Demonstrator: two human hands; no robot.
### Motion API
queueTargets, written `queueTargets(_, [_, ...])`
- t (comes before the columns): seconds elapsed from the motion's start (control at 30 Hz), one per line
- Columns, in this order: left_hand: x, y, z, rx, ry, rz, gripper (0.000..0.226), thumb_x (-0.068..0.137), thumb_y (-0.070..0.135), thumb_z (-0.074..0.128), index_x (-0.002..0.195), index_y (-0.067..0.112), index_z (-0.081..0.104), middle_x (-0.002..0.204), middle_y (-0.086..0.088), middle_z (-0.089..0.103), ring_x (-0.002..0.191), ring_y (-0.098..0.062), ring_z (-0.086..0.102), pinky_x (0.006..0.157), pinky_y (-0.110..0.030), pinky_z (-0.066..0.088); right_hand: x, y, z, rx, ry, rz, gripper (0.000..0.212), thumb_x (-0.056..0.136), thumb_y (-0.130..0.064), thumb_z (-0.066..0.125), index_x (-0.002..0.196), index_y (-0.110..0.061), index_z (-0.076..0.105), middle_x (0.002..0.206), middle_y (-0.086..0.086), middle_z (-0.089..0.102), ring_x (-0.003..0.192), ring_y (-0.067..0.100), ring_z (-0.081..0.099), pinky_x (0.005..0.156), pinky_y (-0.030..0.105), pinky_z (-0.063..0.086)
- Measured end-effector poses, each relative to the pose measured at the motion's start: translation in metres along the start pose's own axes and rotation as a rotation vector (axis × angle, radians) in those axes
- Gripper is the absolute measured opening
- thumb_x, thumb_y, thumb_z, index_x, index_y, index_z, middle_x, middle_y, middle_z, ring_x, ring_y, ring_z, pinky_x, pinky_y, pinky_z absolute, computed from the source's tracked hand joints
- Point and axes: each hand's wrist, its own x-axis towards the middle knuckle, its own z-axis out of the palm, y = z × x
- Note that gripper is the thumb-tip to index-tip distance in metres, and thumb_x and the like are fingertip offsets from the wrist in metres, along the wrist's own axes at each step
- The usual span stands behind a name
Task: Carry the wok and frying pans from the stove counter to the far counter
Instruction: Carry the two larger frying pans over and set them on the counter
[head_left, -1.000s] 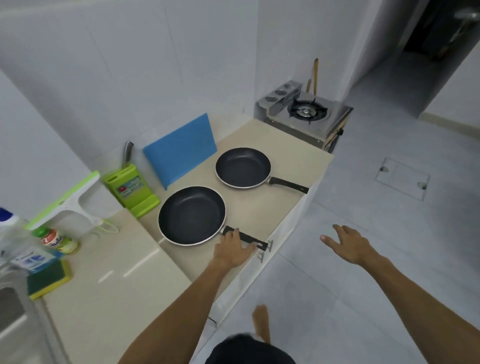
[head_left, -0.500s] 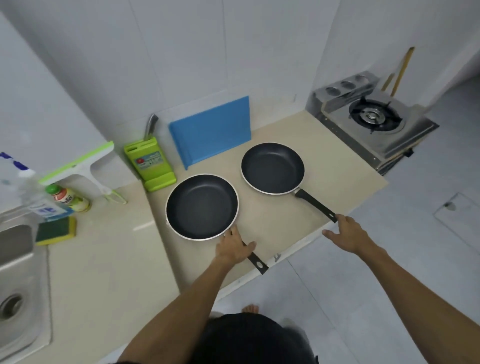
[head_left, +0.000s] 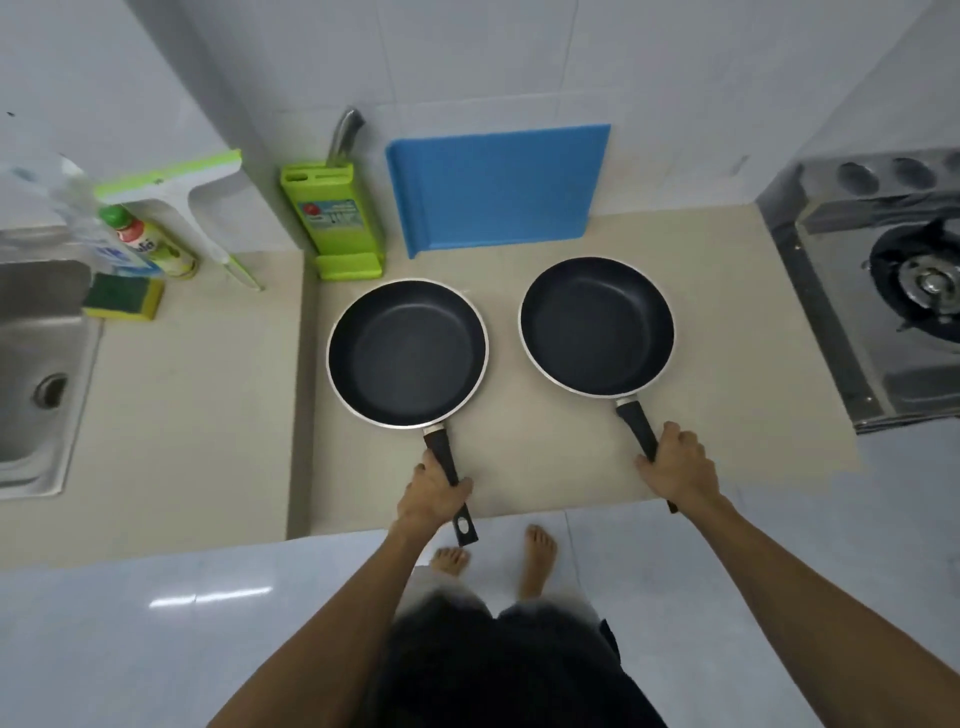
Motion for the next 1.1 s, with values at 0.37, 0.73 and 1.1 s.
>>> queueTargets(0.37, [0.005, -0.006, 0.063, -0.230, 0.146, -0.220, 0.041, 0.094, 0.024, 0.063, 0.124, 0.003, 0.042, 0.098, -0.015, 0.063, 0.097, -0.042, 0.066, 0.075, -0.043, 0.053, 0.054, 0.028, 0.014, 0.096, 0.001, -0.168, 0.030, 0.090, -0.035, 0.063, 0.099, -0.008, 0.054, 0.094, 0.014, 0.061, 0.078, 0.032, 0.061, 0.068, 0.044, 0.054])
queueTargets(0.73, [0.028, -0.009, 0.080, -0.423, 0.405, -0.133, 0.021, 0.096, 0.028, 0.058, 0.101, 0.010, 0.048, 0.076, -0.004, 0.055, 0.066, -0.031, 0.062, 0.058, -0.049, 0.060, 0.068, 0.045, 0.048, 0.264, -0.040, -0.200, 0.035, 0.090, -0.041, 0.067, 0.091, -0.010, 0.050, 0.073, 0.008, 0.059, 0.064, 0.025, 0.060, 0.058, 0.037, 0.050])
queueTargets(1.1, [0.002, -0.004, 0.066, -0.369, 0.445, -0.090, 0.013, 0.096, 0.013, 0.060, 0.105, 0.006, 0.054, 0.080, -0.009, 0.060, 0.061, -0.018, 0.059, 0.050, -0.021, 0.045, 0.060, 0.044, 0.026, 0.343, -0.030, -0.228, 0.023, 0.087, -0.015, 0.063, 0.070, -0.007, 0.049, 0.066, 0.015, 0.059, 0.052, 0.025, 0.055, 0.046, 0.027, 0.040])
